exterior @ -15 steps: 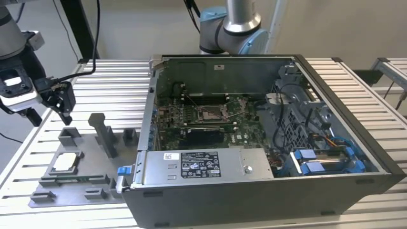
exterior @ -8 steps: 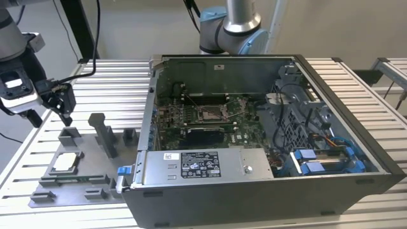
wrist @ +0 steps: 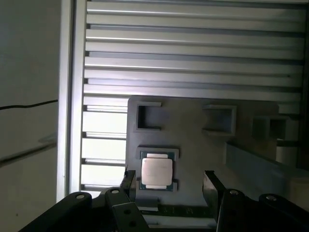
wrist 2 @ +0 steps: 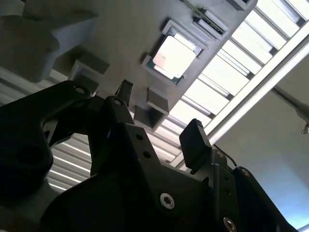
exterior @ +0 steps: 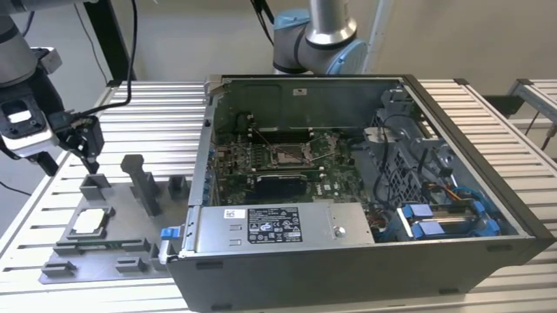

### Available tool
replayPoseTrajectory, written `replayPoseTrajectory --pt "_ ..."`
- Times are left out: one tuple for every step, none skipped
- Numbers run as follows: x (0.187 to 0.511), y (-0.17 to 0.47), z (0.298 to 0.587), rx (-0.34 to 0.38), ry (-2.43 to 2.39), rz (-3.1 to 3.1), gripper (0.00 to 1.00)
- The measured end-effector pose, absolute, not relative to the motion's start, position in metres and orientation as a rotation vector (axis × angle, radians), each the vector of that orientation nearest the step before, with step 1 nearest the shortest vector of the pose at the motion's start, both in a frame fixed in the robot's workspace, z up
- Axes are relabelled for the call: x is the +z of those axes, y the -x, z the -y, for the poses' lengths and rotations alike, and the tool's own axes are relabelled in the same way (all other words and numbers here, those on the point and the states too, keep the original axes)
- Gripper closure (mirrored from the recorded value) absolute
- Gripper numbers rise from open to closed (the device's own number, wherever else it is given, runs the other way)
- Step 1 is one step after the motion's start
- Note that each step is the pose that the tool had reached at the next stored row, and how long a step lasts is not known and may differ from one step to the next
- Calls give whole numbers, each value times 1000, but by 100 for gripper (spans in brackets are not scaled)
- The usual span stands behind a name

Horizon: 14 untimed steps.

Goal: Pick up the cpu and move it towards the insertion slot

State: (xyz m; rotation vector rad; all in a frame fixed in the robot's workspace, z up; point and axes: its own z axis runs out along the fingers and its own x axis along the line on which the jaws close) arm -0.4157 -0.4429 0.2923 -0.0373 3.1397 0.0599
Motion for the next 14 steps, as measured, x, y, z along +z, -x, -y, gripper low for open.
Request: replayPoseTrajectory --pt "292 416 443 60 37 -3140 0" --pt "291 416 443 60 37 -3140 0" --pt "291 416 443 60 37 -3140 0" --pt "291 416 443 60 37 -3140 0" --pt "290 416 443 60 37 -3140 0" --pt "290 416 443 60 37 -3140 0" --pt "290 416 443 60 37 -3140 0" --pt "289 416 443 60 37 -3140 0" --pt "289 416 443 60 37 -3140 0" --pt "288 416 443 60 37 -3140 0" --pt "288 416 443 60 37 -3140 0" --pt "288 416 443 60 37 -3140 0" --pt "287 416 443 60 37 -3140 0" --pt "287 417 443 60 37 -3139 0"
